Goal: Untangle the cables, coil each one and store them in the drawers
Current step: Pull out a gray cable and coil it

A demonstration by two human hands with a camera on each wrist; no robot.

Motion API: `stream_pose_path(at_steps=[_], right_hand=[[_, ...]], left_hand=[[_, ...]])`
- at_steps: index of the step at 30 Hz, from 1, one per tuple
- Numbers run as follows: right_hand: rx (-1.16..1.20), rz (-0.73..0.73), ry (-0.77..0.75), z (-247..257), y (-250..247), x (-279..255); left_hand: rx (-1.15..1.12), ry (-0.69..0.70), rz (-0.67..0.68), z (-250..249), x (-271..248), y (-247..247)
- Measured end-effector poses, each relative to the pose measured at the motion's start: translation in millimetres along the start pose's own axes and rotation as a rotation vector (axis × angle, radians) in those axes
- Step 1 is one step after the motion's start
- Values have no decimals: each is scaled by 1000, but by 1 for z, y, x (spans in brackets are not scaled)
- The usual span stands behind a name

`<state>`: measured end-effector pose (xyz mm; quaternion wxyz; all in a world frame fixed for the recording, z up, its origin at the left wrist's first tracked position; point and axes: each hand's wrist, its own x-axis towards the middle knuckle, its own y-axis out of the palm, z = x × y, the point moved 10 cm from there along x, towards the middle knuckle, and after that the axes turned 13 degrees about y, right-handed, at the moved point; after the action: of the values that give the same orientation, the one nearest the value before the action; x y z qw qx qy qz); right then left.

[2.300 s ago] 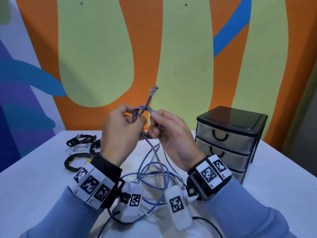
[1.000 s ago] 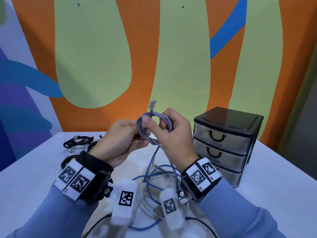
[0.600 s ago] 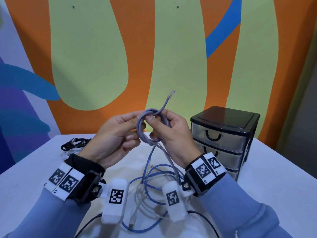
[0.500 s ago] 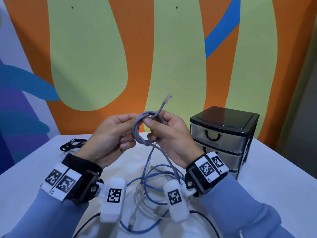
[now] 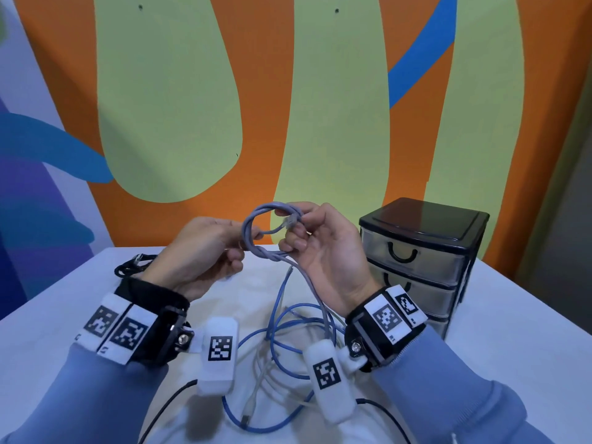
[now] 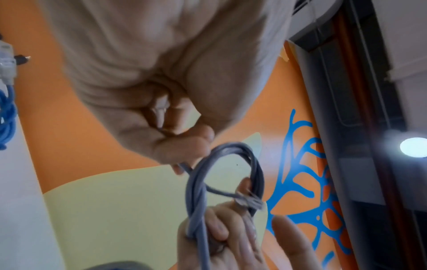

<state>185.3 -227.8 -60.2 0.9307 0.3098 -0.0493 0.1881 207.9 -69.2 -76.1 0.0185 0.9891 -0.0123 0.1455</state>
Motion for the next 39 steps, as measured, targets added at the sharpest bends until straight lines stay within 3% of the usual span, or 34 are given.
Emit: stream_pose_path(at_steps=[4,7,9,11,21,27,34,39], right_hand=[[-56,-42,-64,9,-5,-1],[-94,-89,-105,17,-10,0],[-129,-136,-126,17,-15,1],[-200,-195,-143,15,-22,4],[-442,-367,-149,23,-45,5],[-675,-331,-184,32,-30,-2],[-235,-110,66,10,-19,3],[-293,-97,171,-6,-18,4]], left_hand=[[26,48,-169,6,3,-13],[-240,22,-223,13,4,-13],[-453,10,-177,11,4,-3],[-508,49,-127,1,3,4],[-205,415,152,-43,-15,24],[-116,348,363,-35,-23,41],[-121,340,174,-36,-9,21],[-131,406,77,-44,-9,12]])
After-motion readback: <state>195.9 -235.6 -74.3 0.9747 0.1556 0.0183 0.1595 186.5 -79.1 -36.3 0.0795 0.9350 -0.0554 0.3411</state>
